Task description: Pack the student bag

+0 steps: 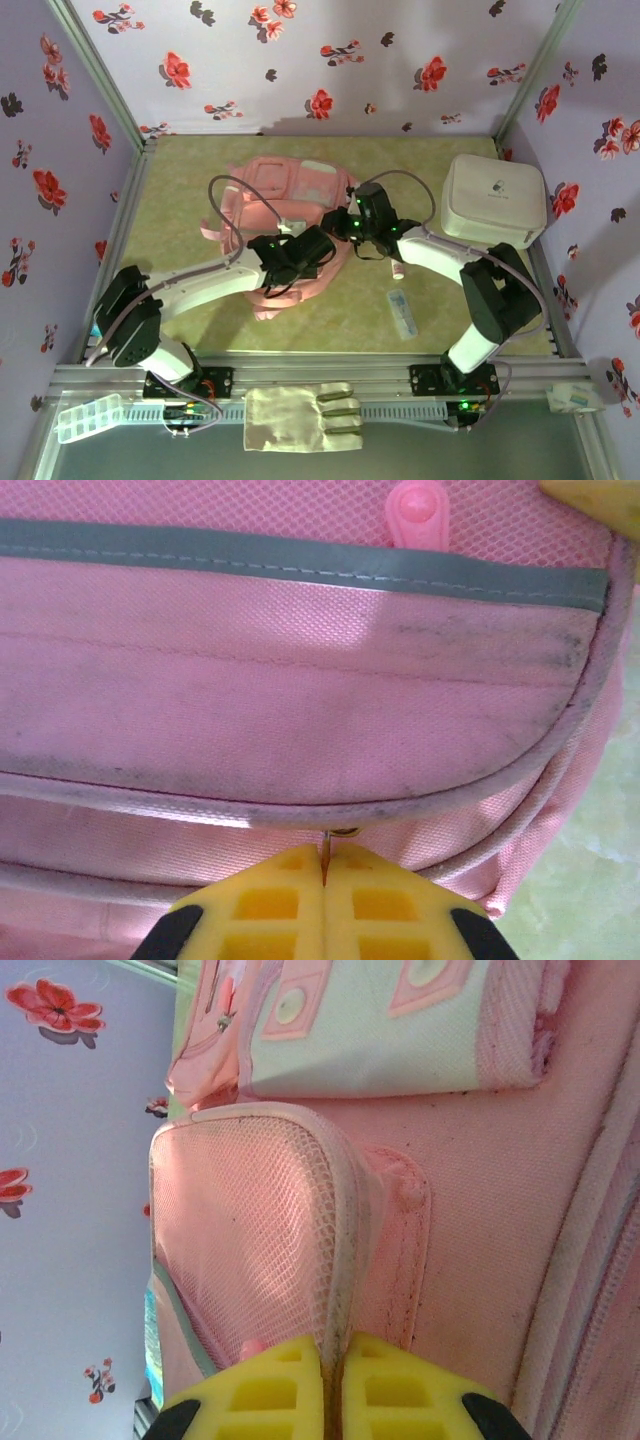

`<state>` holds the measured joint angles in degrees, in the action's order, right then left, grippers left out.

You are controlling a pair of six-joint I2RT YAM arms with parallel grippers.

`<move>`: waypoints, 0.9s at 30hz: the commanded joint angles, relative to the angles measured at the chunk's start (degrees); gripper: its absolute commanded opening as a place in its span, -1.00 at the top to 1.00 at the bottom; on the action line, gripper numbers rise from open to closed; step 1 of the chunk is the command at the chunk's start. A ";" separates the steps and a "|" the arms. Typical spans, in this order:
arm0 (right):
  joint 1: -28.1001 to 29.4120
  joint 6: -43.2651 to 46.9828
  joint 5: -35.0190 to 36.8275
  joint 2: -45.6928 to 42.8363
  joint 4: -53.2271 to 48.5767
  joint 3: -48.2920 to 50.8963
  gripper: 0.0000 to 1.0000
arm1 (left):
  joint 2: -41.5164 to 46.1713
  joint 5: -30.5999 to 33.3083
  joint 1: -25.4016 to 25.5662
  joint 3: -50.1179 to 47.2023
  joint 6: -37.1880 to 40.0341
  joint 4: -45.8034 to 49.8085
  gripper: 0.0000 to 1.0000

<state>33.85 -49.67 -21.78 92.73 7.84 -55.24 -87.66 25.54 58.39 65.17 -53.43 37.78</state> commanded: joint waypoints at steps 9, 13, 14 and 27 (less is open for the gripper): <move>-8.60 8.02 7.56 1.41 -6.14 -5.31 0.95 | 12.07 -3.65 -7.33 -11.89 12.47 -6.38 1.00; -10.35 9.23 6.91 4.77 -8.01 -9.30 0.86 | 14.74 -10.45 -12.90 -15.88 17.47 -12.93 1.00; -10.60 8.69 6.06 4.99 -8.69 -10.05 0.79 | 14.88 -12.56 -13.91 -16.05 18.67 -14.86 1.00; -12.83 -7.91 -0.15 -13.00 -10.20 4.13 -0.31 | 11.64 -26.39 -14.41 -11.67 27.19 -21.69 1.00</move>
<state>20.58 -51.46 -21.89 82.17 -2.33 -55.02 -75.42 3.68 43.92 50.54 -29.36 19.70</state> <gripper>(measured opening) 0.656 0.048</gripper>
